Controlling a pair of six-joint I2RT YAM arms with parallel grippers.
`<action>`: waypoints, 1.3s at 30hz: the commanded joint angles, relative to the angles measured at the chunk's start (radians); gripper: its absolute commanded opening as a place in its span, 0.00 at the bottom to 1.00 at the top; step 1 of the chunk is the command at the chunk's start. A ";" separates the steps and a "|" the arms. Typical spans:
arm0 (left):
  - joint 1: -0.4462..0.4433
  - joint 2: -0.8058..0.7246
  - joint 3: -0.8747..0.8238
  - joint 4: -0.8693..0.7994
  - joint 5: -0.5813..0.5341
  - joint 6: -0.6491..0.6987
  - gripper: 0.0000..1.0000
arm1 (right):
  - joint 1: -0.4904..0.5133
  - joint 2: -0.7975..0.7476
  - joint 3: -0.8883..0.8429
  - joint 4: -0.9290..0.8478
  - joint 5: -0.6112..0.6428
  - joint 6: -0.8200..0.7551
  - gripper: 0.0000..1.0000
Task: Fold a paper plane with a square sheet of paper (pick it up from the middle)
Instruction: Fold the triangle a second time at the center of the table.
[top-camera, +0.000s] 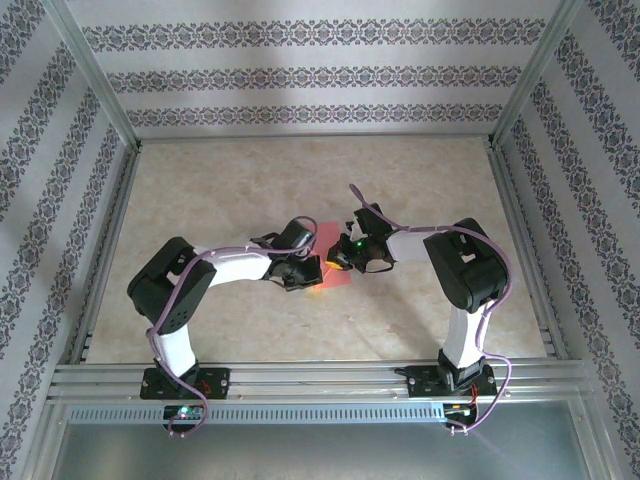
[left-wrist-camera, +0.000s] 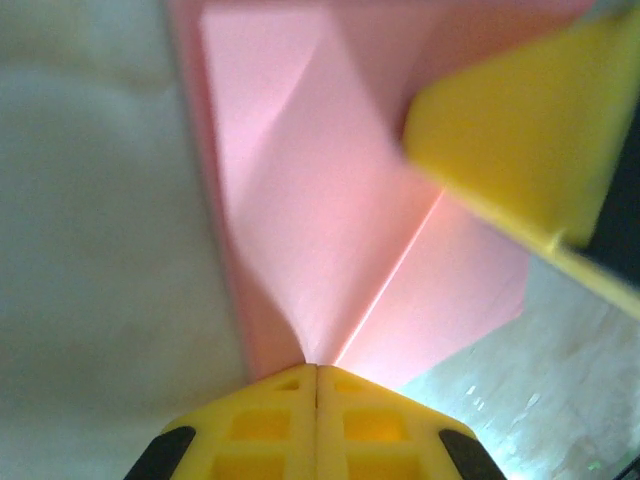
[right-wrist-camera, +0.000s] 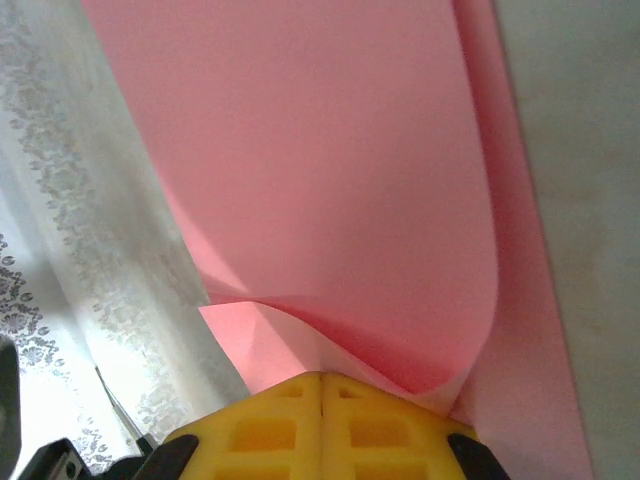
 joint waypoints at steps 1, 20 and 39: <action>-0.034 -0.063 -0.092 -0.199 -0.001 0.041 0.00 | 0.004 0.082 -0.040 -0.142 0.169 0.028 0.00; 0.065 -0.071 -0.022 0.100 -0.119 -0.076 0.00 | 0.052 0.064 -0.071 0.098 0.211 0.378 0.00; 0.099 0.039 -0.032 0.096 -0.069 -0.147 0.00 | 0.049 0.014 -0.042 0.054 0.211 0.266 0.01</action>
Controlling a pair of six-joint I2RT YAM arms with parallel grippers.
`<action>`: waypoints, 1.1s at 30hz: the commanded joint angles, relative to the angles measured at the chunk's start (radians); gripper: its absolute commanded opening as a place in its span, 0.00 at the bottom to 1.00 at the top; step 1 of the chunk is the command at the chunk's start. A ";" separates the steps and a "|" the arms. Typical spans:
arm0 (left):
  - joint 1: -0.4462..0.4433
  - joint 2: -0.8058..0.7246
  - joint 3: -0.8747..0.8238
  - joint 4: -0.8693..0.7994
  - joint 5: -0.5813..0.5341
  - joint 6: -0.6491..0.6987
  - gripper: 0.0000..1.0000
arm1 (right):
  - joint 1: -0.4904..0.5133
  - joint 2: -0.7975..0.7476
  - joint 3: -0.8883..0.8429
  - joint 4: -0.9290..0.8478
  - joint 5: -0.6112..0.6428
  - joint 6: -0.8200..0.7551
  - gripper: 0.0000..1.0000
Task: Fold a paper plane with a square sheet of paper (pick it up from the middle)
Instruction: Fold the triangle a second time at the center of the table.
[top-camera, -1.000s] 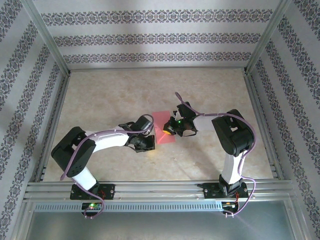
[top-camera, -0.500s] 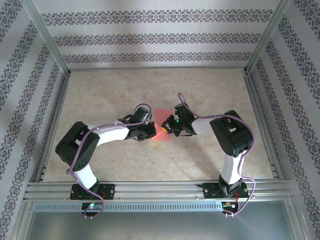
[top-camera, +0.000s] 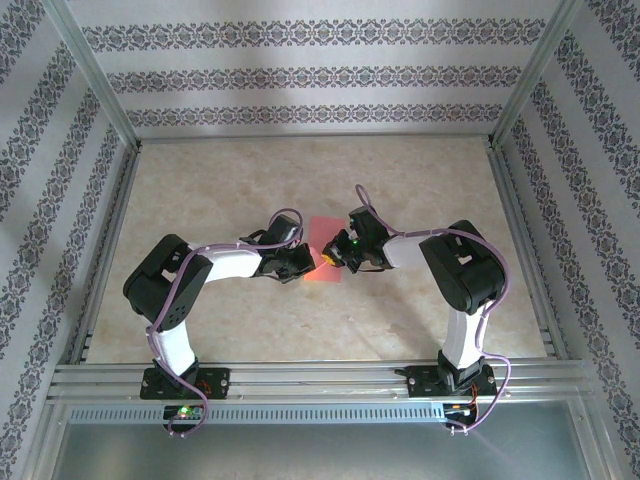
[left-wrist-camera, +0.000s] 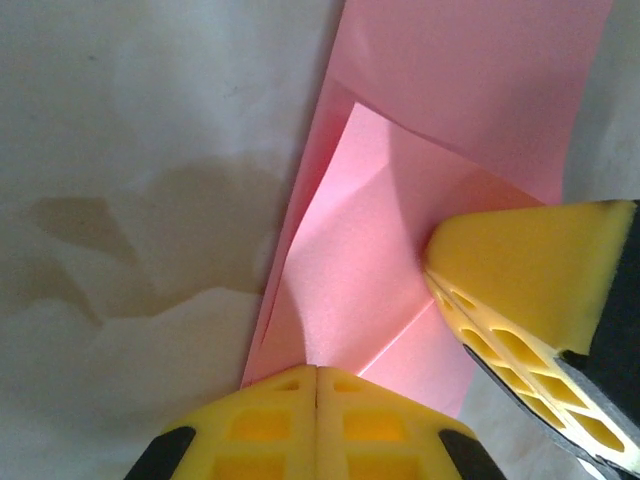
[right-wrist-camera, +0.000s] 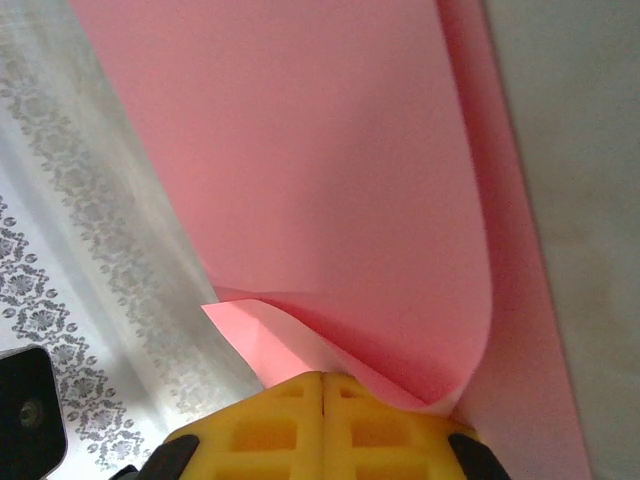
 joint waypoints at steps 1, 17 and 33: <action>0.002 0.015 -0.007 -0.078 -0.044 -0.030 0.00 | 0.003 0.010 -0.001 -0.123 0.094 -0.083 0.01; 0.001 0.045 -0.011 -0.098 -0.018 -0.025 0.00 | 0.040 -0.116 -0.007 -0.128 0.065 -0.381 0.01; 0.000 0.044 -0.011 -0.111 -0.026 -0.025 0.00 | 0.083 -0.012 0.064 -0.152 0.062 -0.364 0.00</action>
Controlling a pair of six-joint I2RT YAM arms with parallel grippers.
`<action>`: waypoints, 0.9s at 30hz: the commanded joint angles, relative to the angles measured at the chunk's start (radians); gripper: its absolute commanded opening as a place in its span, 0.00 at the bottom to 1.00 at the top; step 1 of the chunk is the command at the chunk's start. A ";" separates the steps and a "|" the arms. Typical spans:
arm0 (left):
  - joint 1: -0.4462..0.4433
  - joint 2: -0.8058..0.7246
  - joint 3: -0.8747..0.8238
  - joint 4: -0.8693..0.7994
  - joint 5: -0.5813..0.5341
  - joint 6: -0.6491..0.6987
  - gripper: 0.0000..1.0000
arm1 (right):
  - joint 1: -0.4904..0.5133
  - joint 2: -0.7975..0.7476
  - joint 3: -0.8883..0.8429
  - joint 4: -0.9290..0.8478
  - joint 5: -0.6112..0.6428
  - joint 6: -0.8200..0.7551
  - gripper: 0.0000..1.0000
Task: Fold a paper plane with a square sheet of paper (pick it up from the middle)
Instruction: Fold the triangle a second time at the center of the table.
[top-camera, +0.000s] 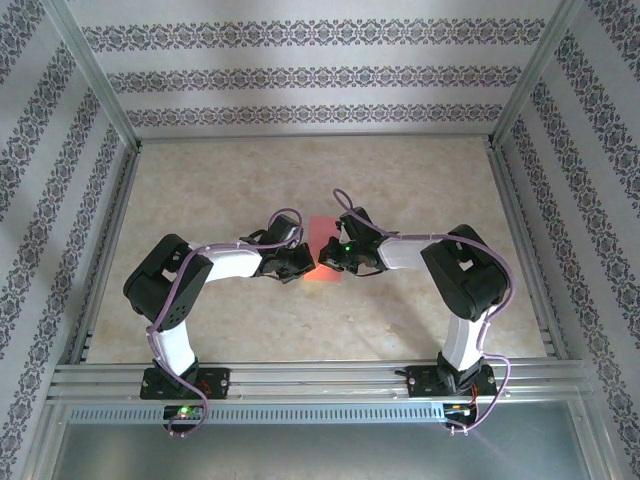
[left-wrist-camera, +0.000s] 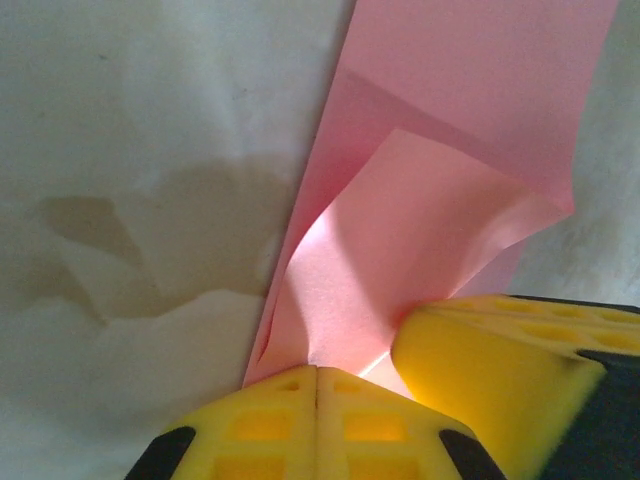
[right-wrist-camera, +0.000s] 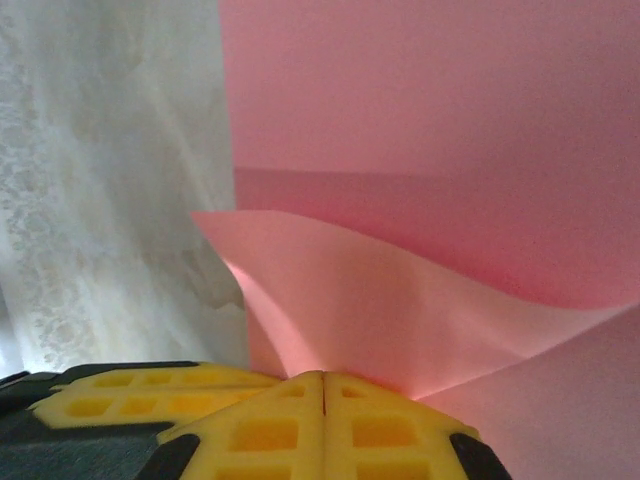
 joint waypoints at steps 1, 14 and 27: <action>0.000 0.039 -0.015 -0.114 -0.030 -0.004 0.00 | 0.010 0.033 0.034 -0.024 0.005 -0.020 0.00; 0.000 0.042 -0.052 -0.235 -0.063 0.004 0.00 | -0.145 0.062 0.030 -0.094 0.037 -0.068 0.00; 0.000 0.043 0.003 -0.219 -0.021 0.061 0.00 | -0.343 -0.005 0.082 -0.172 -0.006 -0.157 0.02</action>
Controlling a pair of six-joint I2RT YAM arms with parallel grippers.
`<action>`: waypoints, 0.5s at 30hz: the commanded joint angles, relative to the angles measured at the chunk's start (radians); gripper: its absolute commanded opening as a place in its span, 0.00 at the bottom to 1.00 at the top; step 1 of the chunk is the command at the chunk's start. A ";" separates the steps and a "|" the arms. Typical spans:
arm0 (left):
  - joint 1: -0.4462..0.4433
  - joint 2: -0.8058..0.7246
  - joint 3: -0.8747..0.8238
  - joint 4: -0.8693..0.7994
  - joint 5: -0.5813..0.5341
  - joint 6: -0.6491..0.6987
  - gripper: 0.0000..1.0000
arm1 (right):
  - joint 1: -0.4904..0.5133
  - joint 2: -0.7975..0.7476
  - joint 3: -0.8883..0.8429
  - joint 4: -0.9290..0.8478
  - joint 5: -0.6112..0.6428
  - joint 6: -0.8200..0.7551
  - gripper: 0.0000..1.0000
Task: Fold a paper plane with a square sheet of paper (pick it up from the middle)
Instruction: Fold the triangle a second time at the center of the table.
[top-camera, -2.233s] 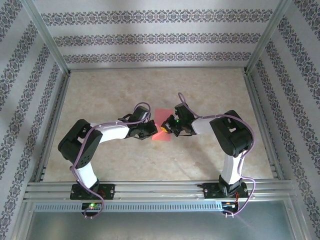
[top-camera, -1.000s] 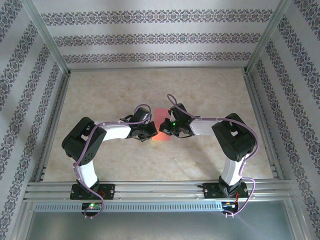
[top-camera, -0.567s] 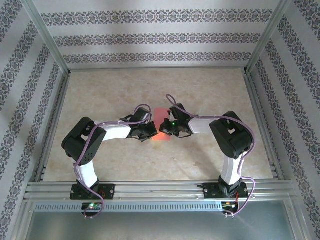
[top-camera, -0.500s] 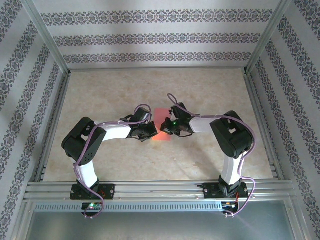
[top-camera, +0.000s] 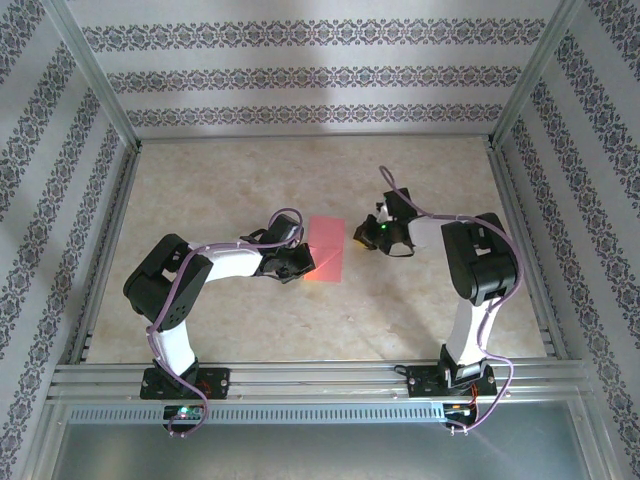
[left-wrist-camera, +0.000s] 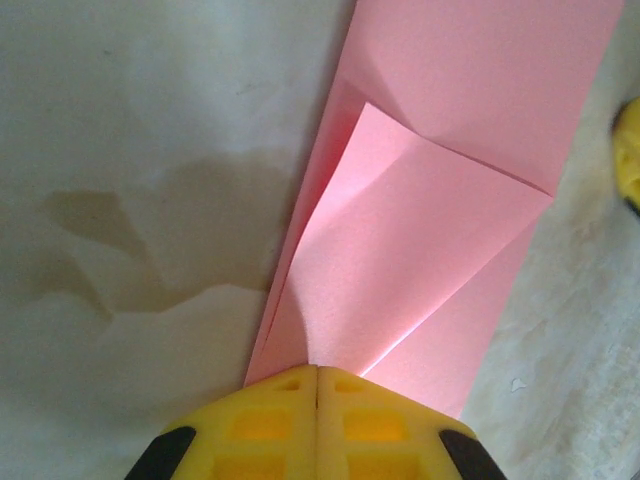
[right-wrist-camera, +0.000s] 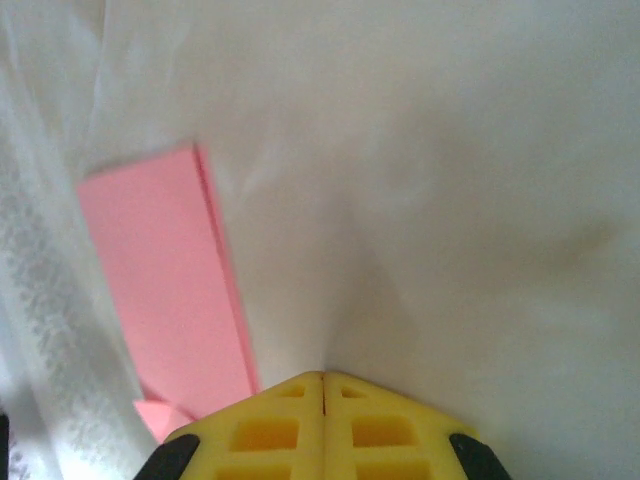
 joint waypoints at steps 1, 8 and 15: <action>0.000 0.033 -0.001 -0.171 -0.011 0.054 0.00 | -0.013 -0.071 0.010 -0.082 0.062 -0.055 0.04; 0.002 -0.091 0.082 -0.103 -0.008 0.077 0.15 | 0.047 -0.190 -0.098 -0.060 0.023 0.045 0.31; 0.024 -0.084 0.089 -0.085 -0.058 0.092 0.19 | 0.134 -0.183 -0.140 0.040 -0.017 0.205 0.41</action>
